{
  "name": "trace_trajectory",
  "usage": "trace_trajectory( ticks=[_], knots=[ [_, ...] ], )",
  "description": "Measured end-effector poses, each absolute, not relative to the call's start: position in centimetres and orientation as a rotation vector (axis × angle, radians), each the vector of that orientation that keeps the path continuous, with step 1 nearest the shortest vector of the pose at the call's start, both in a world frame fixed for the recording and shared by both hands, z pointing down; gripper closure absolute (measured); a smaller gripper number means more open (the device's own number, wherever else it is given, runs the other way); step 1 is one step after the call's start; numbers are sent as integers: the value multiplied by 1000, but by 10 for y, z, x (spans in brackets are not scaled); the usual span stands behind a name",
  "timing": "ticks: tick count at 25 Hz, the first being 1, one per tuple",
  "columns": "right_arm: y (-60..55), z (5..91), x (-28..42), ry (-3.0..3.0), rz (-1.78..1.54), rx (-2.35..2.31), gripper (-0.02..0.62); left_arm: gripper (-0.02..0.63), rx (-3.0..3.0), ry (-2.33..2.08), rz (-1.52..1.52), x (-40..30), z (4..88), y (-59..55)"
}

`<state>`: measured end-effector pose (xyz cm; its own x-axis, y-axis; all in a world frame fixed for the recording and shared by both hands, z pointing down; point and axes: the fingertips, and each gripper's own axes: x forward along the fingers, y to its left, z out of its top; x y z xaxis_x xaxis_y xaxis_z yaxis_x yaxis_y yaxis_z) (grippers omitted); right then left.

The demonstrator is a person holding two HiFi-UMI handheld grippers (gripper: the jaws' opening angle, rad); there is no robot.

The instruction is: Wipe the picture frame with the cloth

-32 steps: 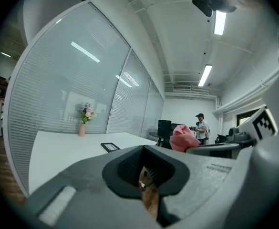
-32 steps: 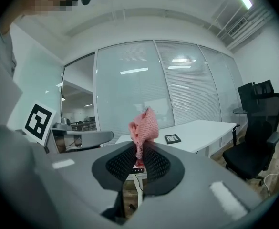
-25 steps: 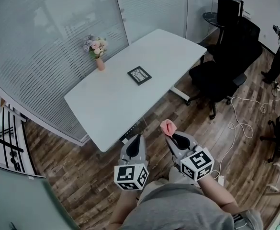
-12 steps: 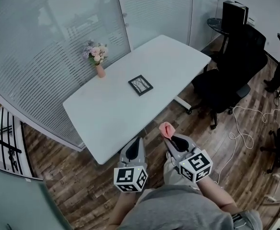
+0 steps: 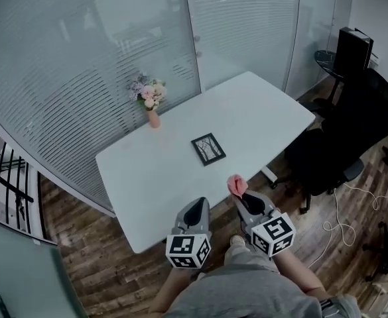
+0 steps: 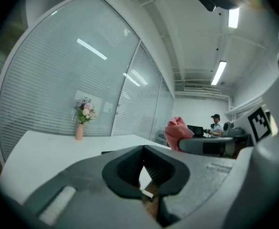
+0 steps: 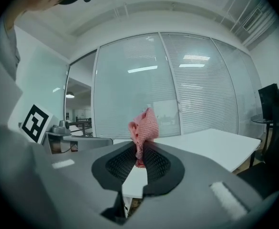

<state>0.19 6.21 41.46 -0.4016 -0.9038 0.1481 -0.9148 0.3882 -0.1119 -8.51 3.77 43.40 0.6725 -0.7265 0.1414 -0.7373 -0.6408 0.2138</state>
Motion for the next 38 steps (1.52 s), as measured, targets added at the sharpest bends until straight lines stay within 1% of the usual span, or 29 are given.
trace_trajectory(
  ticks=[12,17,26,38],
  knots=[
    [-40,407,49,-2658,244,1475,555,603,2561,-1357,29,-34,425,-60],
    [-70,417,64,-2690,250,1383,555,603,2498,-1443,28,-23,437,-82],
    [-106,430,67,-2739,271,1220,555,603,2384,-1608,45,-33,448,-100],
    [-138,447,37,-2754,281,1054,555,603,2266,-1707,123,-62,476,-117]
  ],
)
